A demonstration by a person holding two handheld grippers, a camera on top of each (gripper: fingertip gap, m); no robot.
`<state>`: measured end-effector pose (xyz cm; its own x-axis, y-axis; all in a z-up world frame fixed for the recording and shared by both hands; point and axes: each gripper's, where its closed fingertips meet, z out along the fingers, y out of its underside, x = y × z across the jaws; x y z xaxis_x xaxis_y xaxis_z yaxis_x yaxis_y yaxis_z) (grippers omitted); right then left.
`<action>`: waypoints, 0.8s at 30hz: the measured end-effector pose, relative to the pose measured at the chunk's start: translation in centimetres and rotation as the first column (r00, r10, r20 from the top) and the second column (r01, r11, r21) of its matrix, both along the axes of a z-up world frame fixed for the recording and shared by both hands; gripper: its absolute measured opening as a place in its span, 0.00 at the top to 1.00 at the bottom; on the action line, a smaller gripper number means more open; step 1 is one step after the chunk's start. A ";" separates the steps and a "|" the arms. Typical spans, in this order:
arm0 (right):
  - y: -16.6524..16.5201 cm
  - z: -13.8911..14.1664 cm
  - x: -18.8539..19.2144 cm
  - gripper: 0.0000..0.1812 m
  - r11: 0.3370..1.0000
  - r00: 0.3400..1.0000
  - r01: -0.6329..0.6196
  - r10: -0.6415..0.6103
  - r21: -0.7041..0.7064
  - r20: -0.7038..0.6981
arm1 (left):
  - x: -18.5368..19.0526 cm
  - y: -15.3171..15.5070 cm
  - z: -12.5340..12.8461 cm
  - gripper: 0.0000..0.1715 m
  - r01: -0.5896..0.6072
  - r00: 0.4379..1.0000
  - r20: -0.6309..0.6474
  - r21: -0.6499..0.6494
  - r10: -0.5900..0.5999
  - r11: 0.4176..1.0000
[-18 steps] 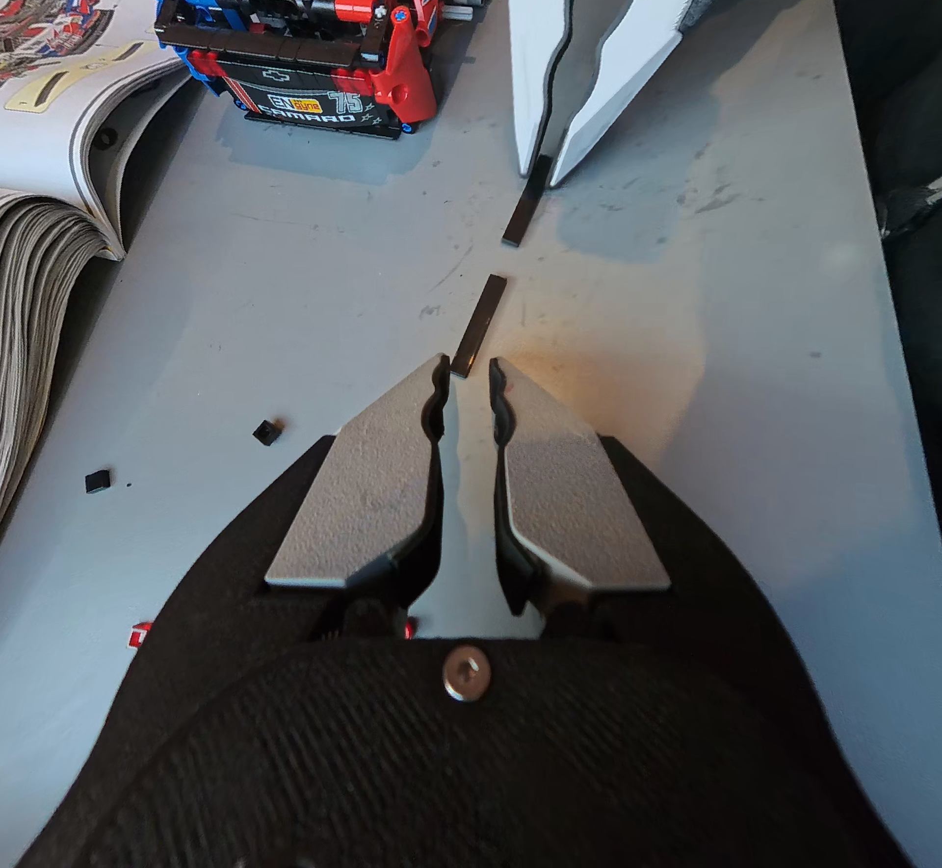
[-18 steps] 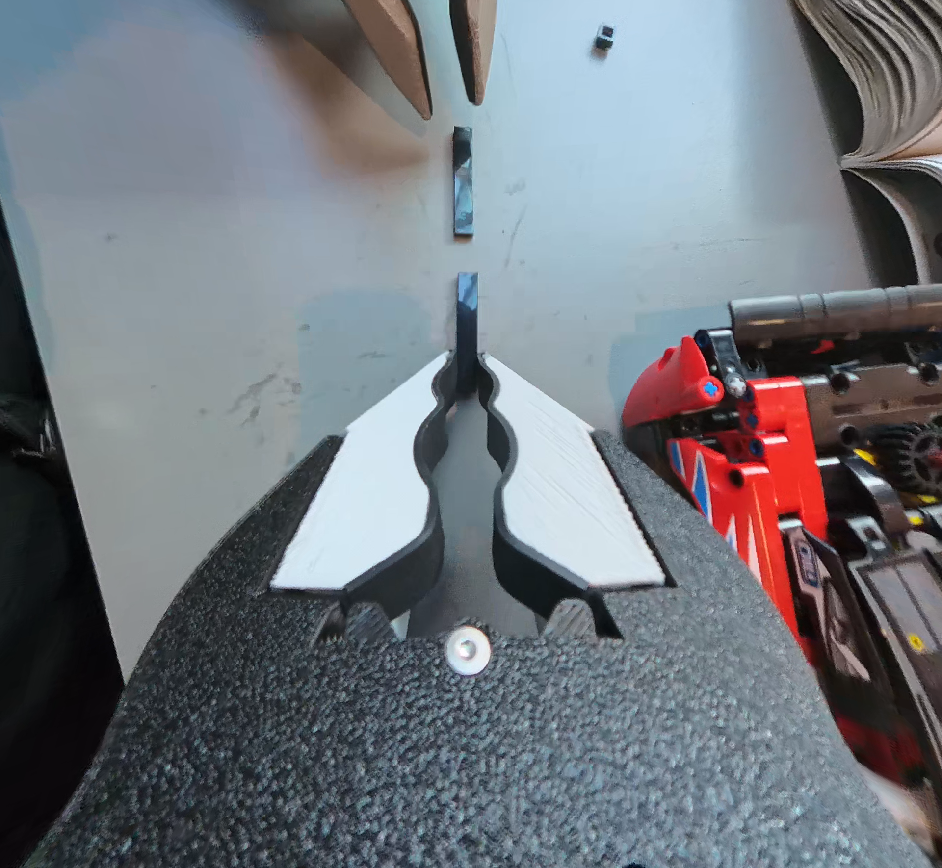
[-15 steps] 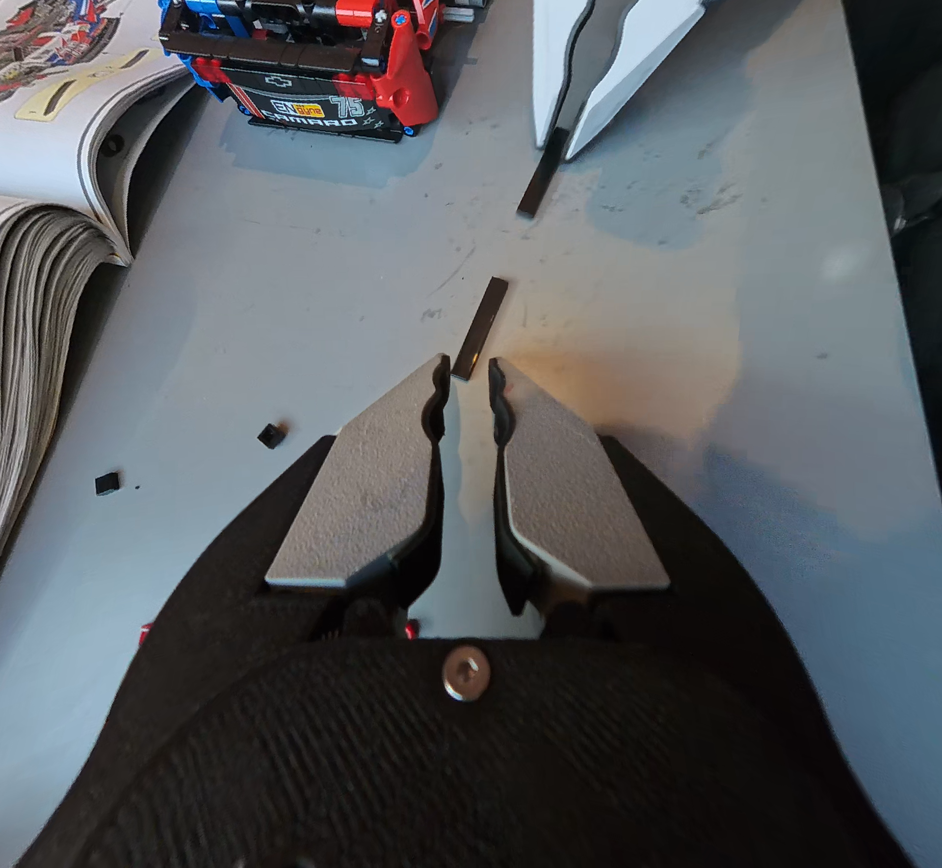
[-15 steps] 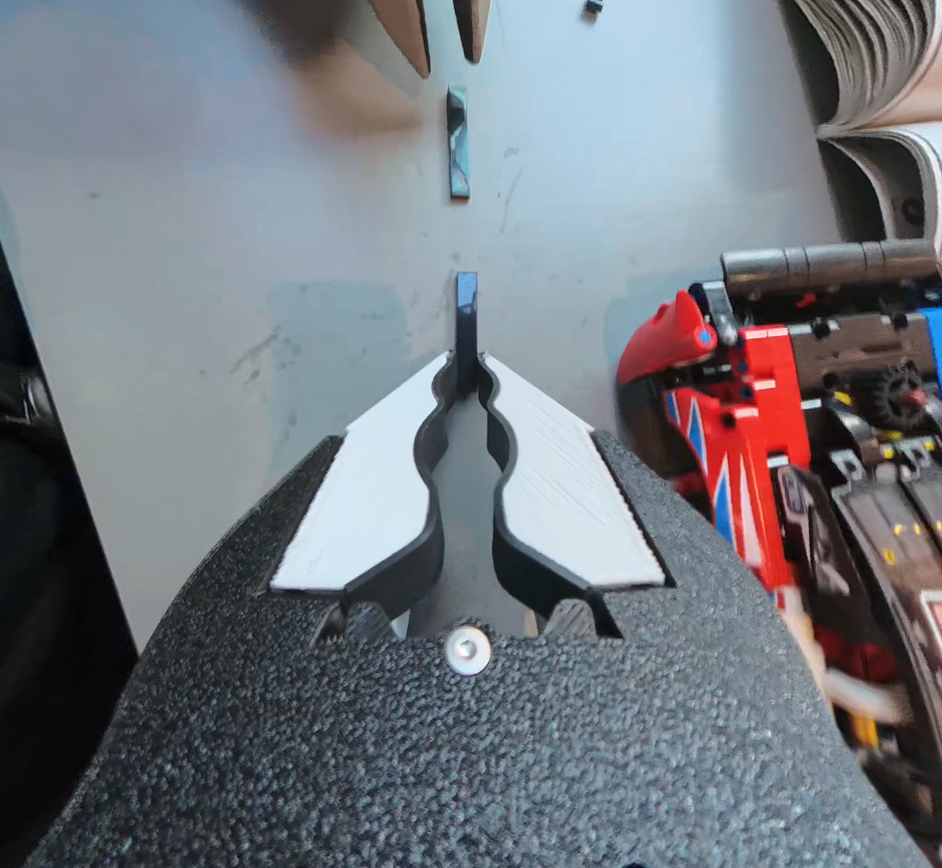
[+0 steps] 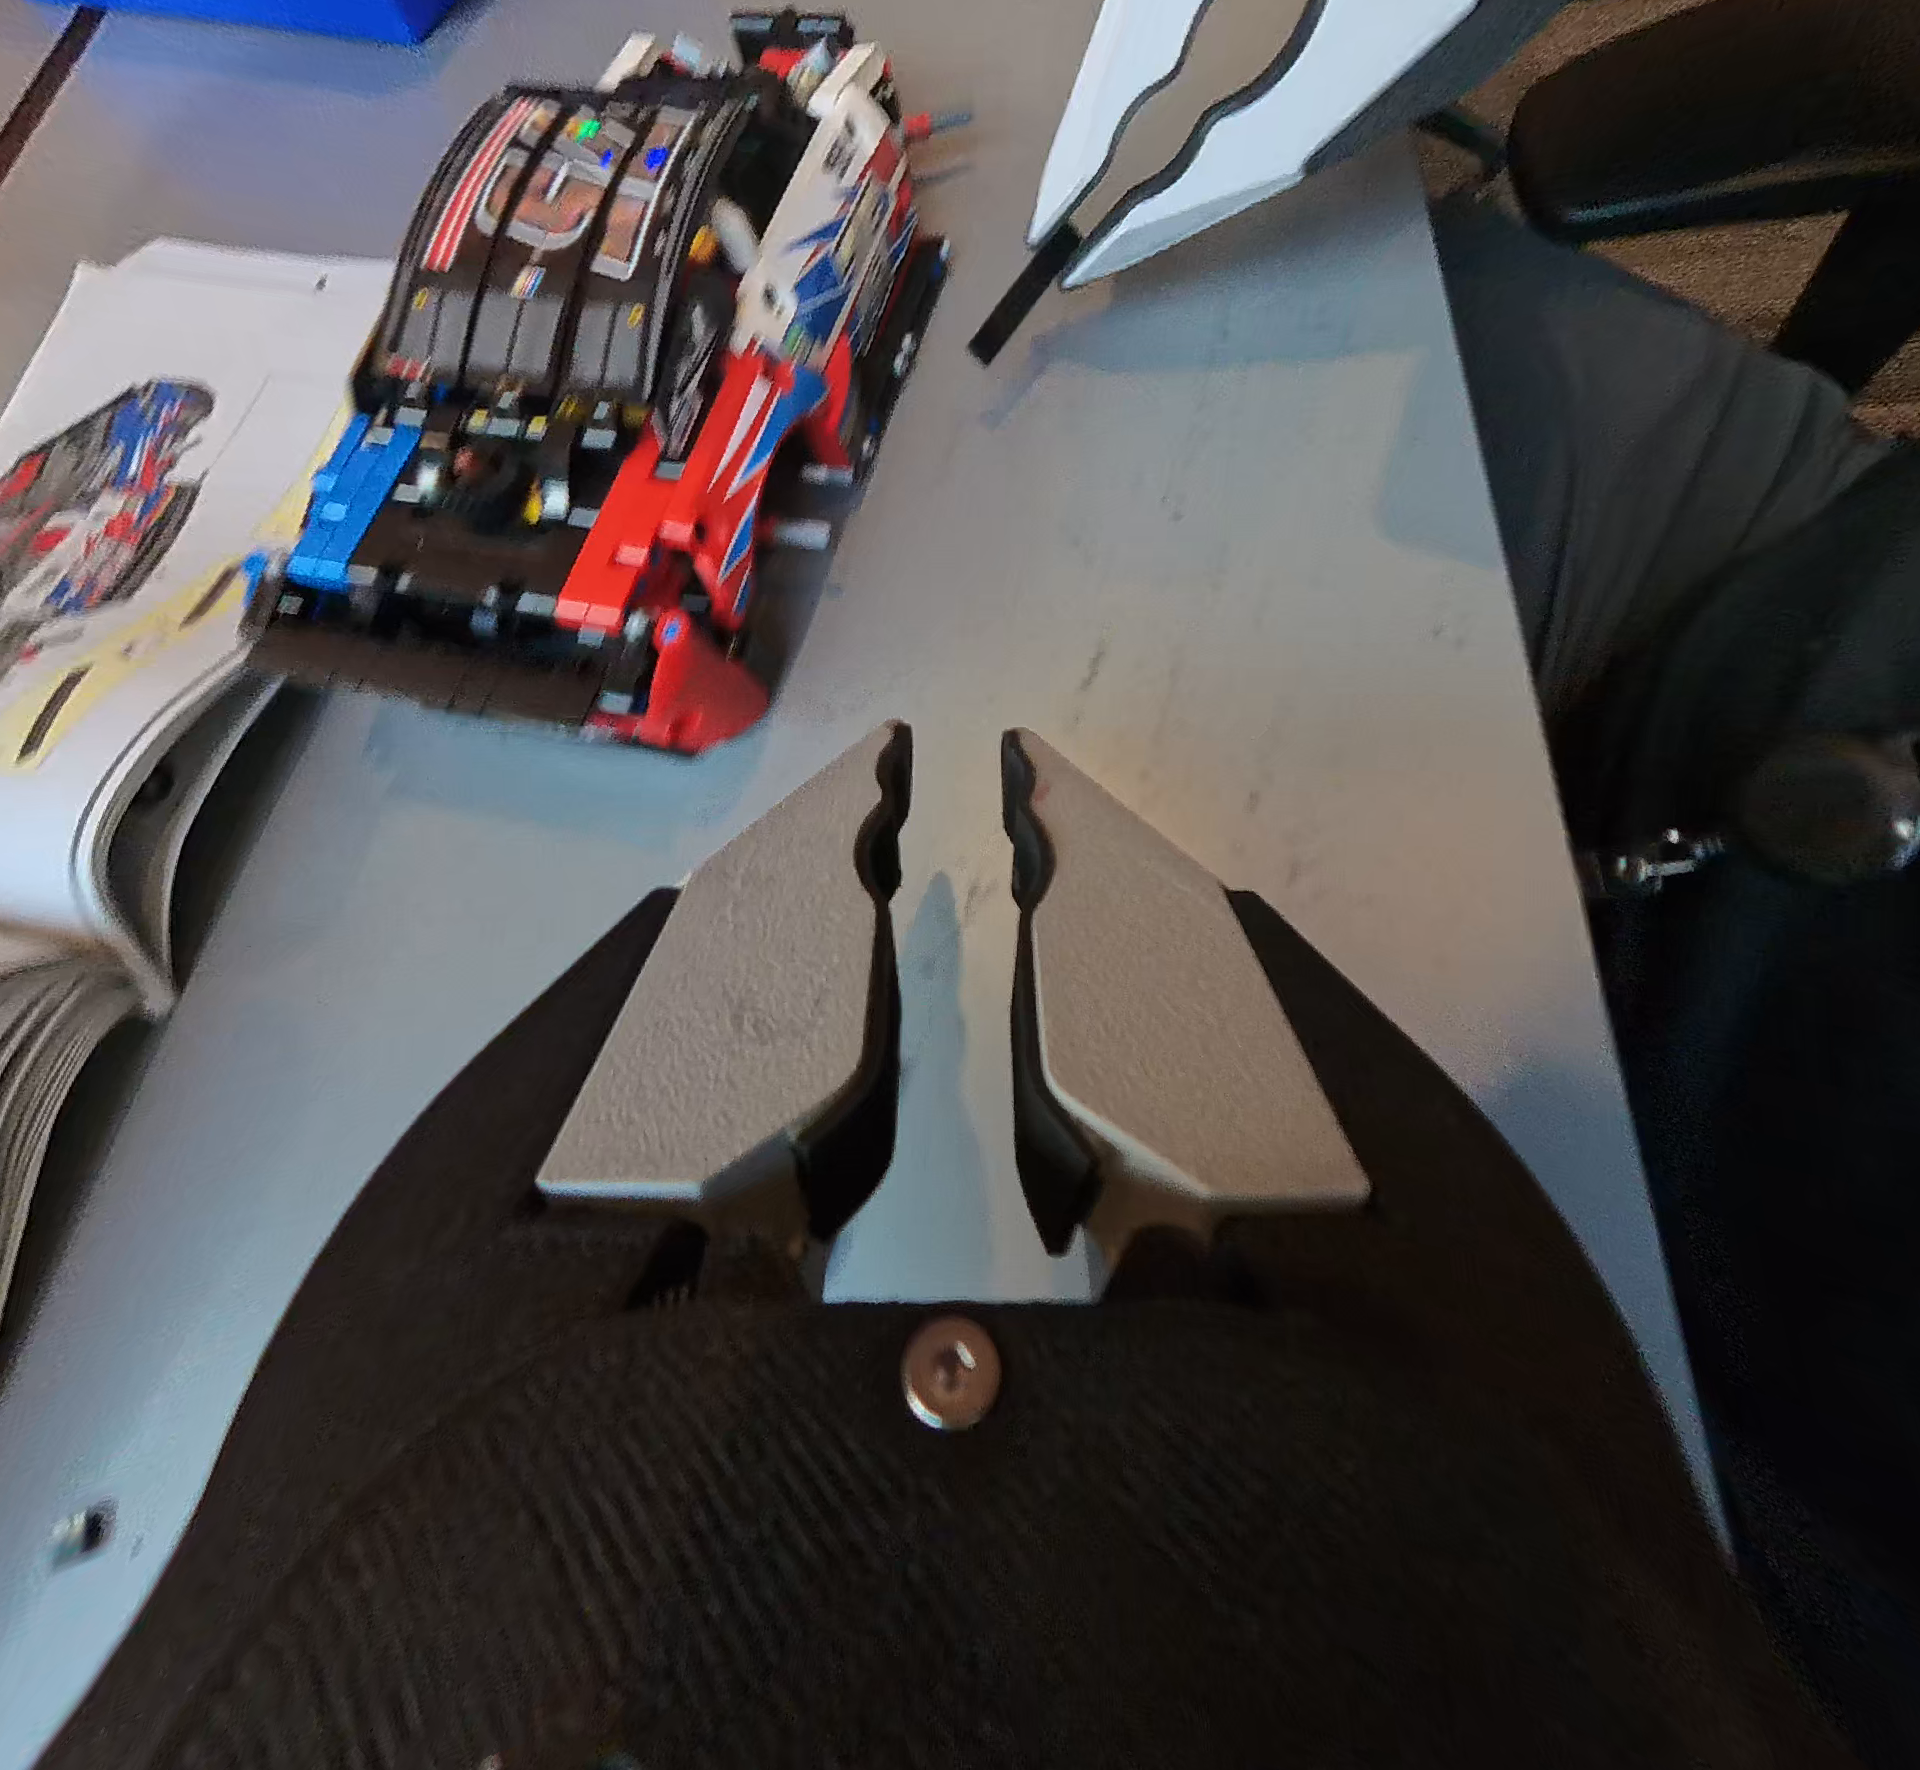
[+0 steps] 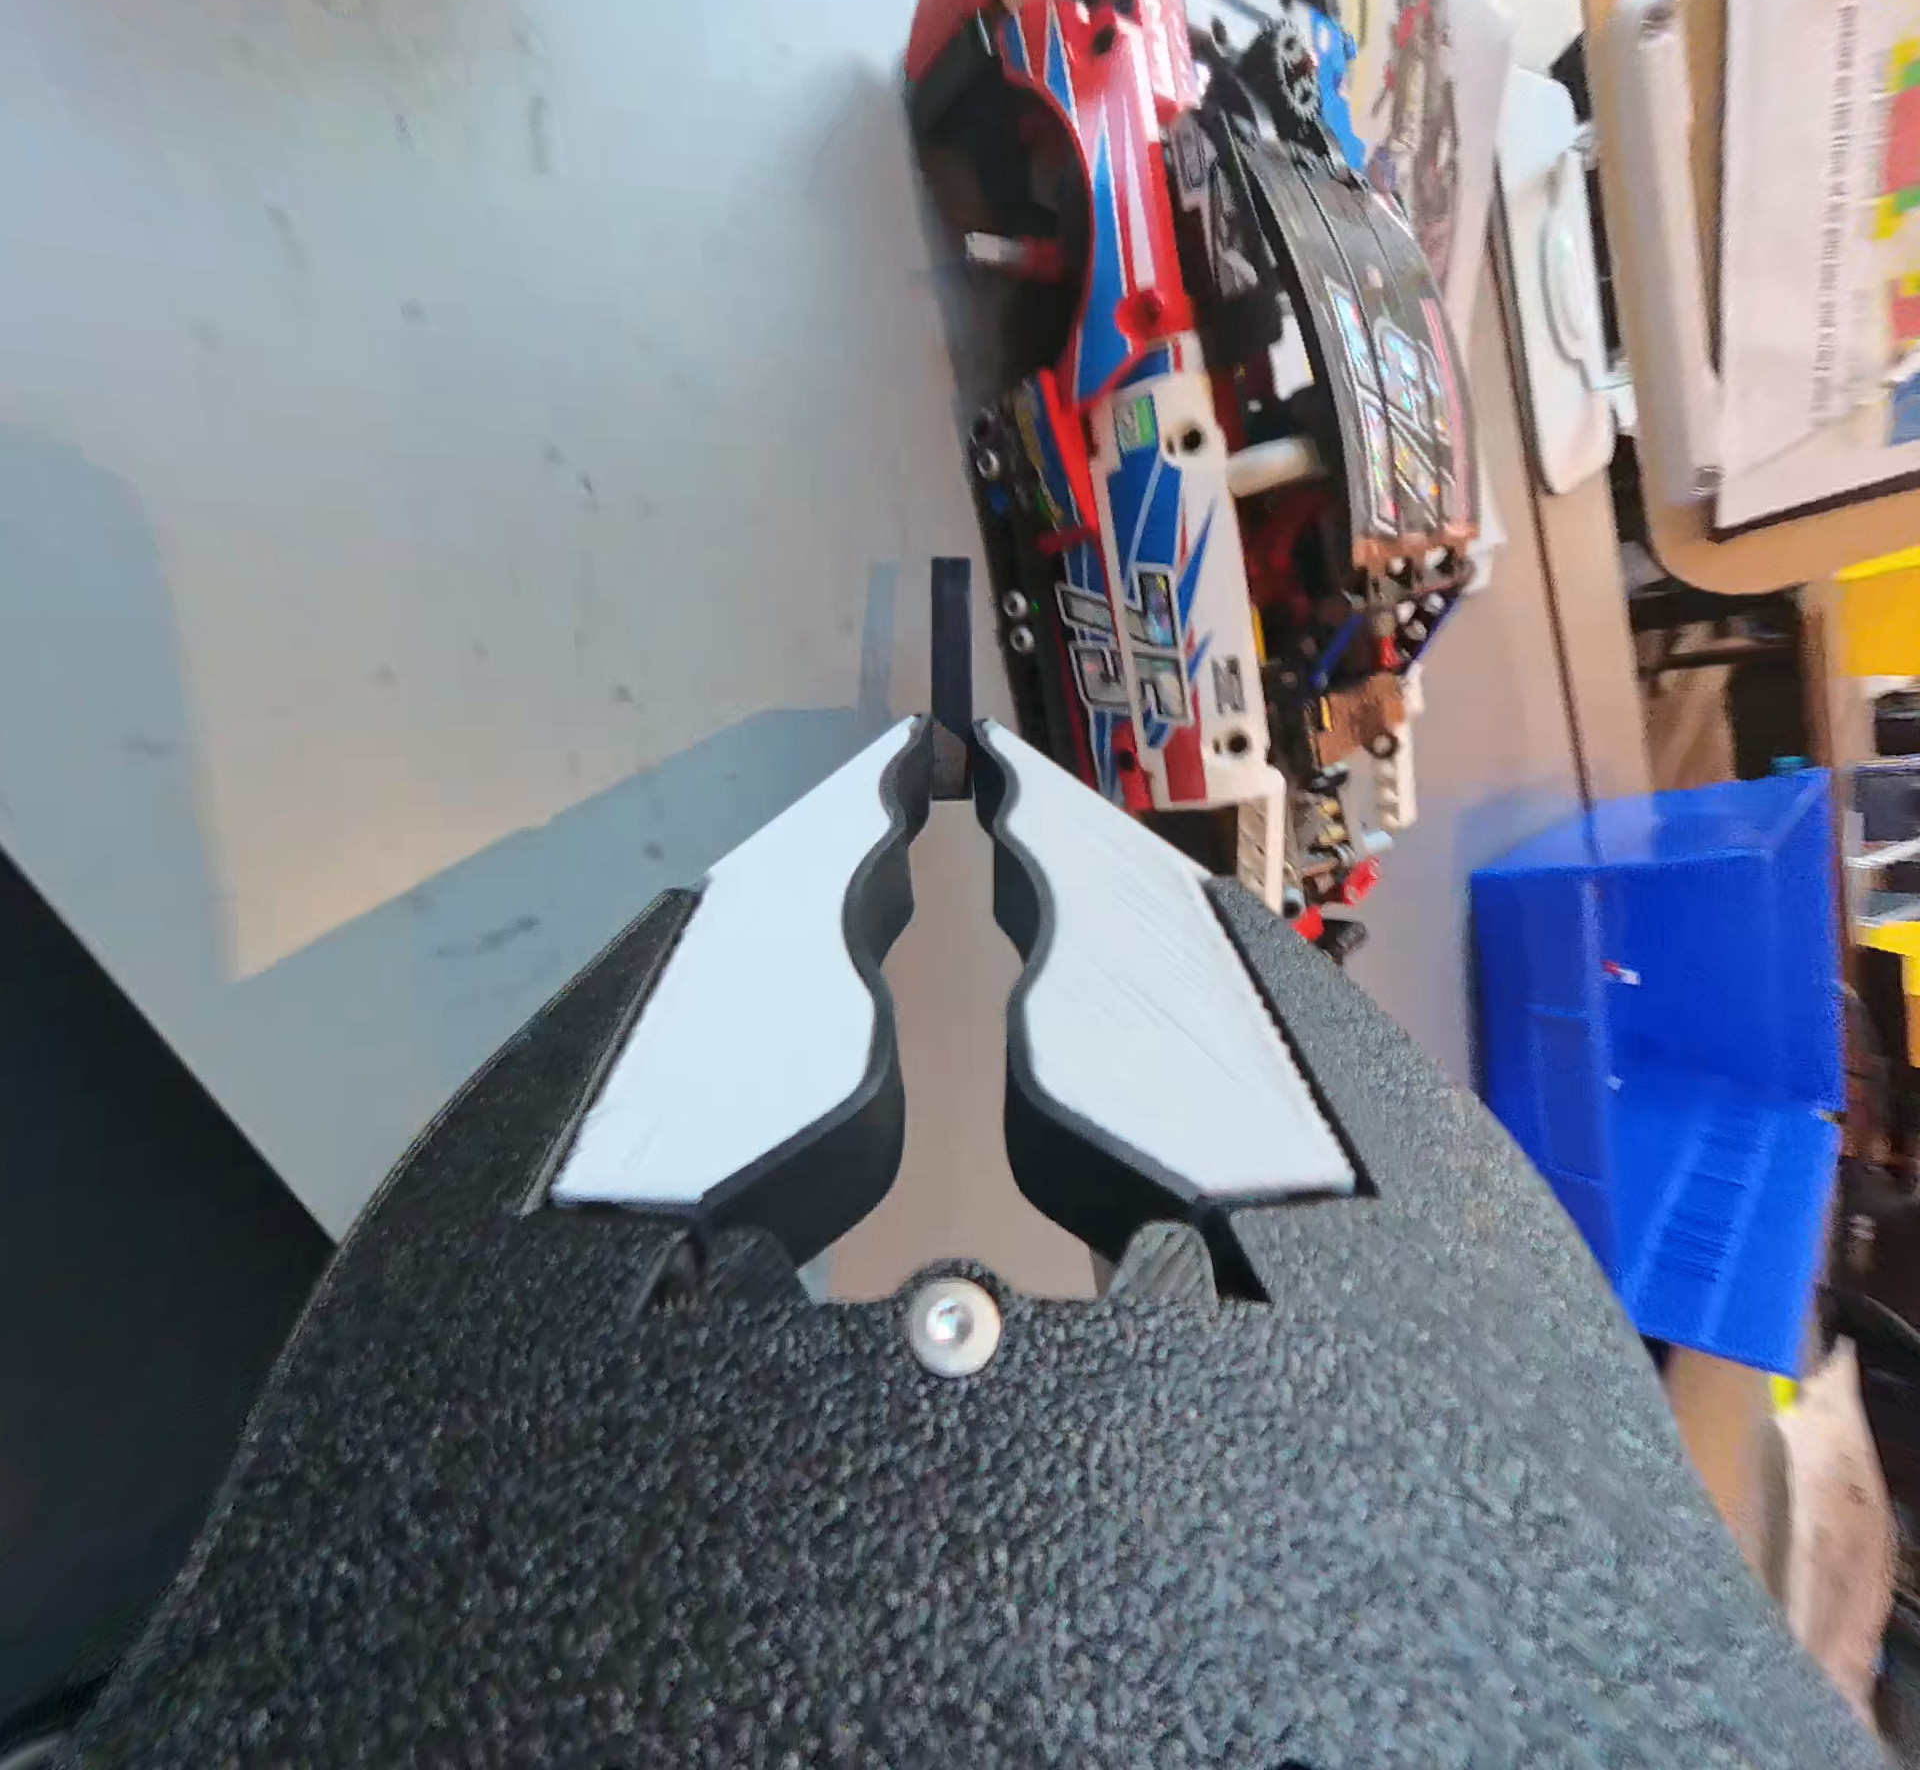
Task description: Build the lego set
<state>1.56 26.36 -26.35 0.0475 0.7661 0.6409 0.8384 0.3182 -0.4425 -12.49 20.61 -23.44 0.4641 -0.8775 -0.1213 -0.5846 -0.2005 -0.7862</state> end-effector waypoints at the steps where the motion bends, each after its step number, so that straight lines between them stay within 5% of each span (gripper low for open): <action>1: 0.3 0.1 0.5 0.96 0.999 1.000 -0.004 0.004 0.038 0.008 | 1.3 0.2 0.1 0.92 0.011 1.000 0.008 0.000 -0.011 1.000; 12: 1.2 1.1 1.8 0.96 0.952 0.994 -0.097 0.110 0.291 -0.028 | 10.2 5.0 -1.9 0.94 -0.042 0.999 0.014 -0.080 0.043 0.996; 24: 0.6 1.0 0.6 0.96 0.913 0.982 -0.155 0.185 0.377 -0.044 | 12.5 5.8 -2.7 0.93 -0.006 0.995 0.098 -0.159 0.022 0.987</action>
